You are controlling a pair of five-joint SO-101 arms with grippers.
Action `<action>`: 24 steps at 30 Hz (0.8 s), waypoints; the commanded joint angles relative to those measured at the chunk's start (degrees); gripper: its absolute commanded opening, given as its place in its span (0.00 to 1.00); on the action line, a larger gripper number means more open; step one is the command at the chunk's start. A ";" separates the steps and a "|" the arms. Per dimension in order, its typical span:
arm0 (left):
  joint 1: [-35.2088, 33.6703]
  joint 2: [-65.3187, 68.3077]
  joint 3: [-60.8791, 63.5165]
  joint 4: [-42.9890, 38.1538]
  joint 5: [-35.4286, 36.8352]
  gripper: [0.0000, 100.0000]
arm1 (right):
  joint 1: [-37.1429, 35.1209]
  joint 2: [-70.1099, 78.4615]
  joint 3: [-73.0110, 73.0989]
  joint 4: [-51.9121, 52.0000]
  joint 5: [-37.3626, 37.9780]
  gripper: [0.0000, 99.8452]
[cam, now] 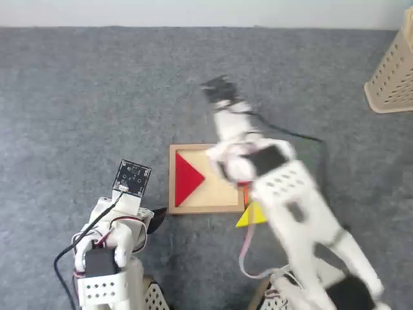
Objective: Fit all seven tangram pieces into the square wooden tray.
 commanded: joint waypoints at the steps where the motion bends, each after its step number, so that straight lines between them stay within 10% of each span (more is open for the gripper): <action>1: 0.26 -0.79 -0.31 0.00 -0.26 0.35 | 8.84 -7.25 0.62 7.34 8.79 0.12; 11: 0.26 -0.79 -0.31 0.00 -0.26 0.35 | 11.91 -0.66 19.78 7.78 27.34 0.26; 24: 0.26 -0.79 -0.31 0.00 -0.26 0.35 | 0.40 -0.04 31.21 -5.49 27.52 0.26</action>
